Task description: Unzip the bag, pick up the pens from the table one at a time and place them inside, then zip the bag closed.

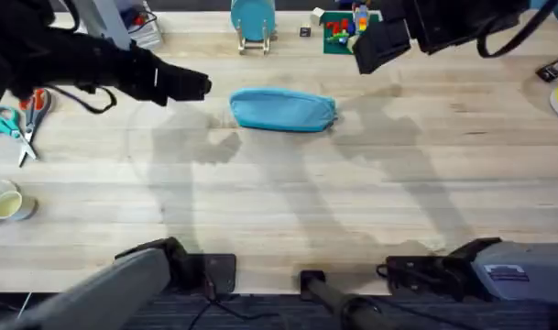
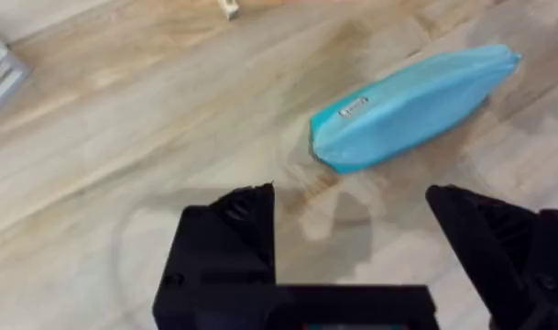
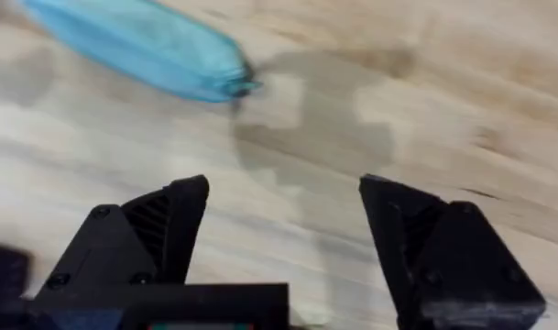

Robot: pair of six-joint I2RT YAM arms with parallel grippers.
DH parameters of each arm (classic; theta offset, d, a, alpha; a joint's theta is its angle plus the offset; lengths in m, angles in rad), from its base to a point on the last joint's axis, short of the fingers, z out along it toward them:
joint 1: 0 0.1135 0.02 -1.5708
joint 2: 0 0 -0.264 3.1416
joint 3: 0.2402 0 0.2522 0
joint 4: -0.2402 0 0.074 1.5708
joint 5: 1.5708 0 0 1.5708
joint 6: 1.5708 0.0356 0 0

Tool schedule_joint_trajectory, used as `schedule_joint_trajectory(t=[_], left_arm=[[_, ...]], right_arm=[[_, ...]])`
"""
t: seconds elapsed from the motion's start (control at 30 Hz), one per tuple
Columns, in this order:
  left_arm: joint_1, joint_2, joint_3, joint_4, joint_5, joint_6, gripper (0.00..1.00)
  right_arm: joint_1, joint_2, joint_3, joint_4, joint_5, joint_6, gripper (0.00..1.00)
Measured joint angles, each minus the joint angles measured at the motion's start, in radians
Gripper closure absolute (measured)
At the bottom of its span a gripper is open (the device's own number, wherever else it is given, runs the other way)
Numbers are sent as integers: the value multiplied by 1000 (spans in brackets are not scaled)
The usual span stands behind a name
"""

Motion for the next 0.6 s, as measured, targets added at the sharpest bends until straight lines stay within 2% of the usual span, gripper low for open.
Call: schedule_joint_trajectory(t=[0.23, 0.43, 0.6], left_arm=[[-33, -181, 0, -124, -116, -107, 6], [-51, -266, 1, -232, -149, -146, 6], [-53, -270, 1, -241, -162, -155, 6]], right_arm=[[0, 0, 5, -63, -155, 7, 5], [0, 0, 6, -75, -192, 9, 5], [0, 0, 6, -75, -202, 9, 6]])
